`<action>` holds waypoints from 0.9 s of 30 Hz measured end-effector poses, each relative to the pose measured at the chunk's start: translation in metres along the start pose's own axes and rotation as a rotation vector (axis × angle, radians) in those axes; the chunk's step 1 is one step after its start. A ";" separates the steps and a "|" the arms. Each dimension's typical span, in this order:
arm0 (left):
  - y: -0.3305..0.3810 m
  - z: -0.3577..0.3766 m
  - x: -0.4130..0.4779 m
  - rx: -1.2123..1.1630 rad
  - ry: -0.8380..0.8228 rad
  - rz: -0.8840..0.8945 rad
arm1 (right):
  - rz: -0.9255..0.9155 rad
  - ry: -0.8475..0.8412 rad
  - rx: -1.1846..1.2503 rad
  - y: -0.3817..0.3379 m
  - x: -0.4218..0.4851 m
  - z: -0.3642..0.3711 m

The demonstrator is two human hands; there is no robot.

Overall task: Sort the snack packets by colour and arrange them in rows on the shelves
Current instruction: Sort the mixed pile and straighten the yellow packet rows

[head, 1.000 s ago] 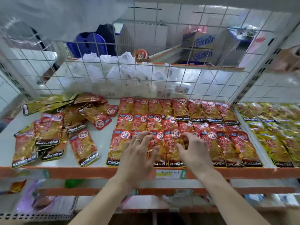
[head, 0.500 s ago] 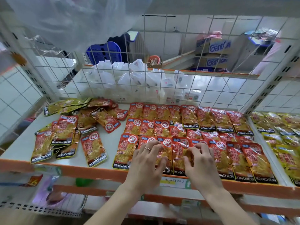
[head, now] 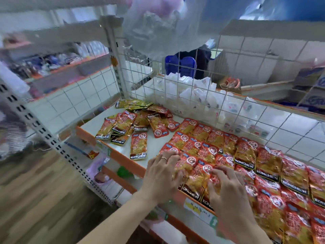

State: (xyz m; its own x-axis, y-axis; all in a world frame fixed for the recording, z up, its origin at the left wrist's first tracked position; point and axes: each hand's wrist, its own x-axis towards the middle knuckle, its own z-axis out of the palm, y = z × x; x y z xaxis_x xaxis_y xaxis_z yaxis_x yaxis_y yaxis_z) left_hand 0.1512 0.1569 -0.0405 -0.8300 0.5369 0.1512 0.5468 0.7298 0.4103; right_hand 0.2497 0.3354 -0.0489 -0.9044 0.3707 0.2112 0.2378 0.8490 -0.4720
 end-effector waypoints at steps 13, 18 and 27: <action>-0.082 -0.030 0.001 -0.083 0.114 -0.136 | -0.168 -0.113 0.019 -0.086 0.061 0.042; -0.143 -0.041 0.017 -0.091 0.136 -0.147 | -0.201 -0.186 0.005 -0.140 0.094 0.072; -0.250 -0.077 0.059 -0.064 0.174 -0.335 | -0.087 -0.281 0.024 -0.228 0.160 0.140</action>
State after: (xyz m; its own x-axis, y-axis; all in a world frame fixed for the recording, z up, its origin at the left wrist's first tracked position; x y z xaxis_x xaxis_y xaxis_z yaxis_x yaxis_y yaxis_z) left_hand -0.0434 -0.0262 -0.0652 -0.9708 0.1892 0.1476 0.2388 0.8218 0.5173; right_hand 0.0011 0.1486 -0.0274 -0.9845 0.1754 0.0084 0.1495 0.8625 -0.4835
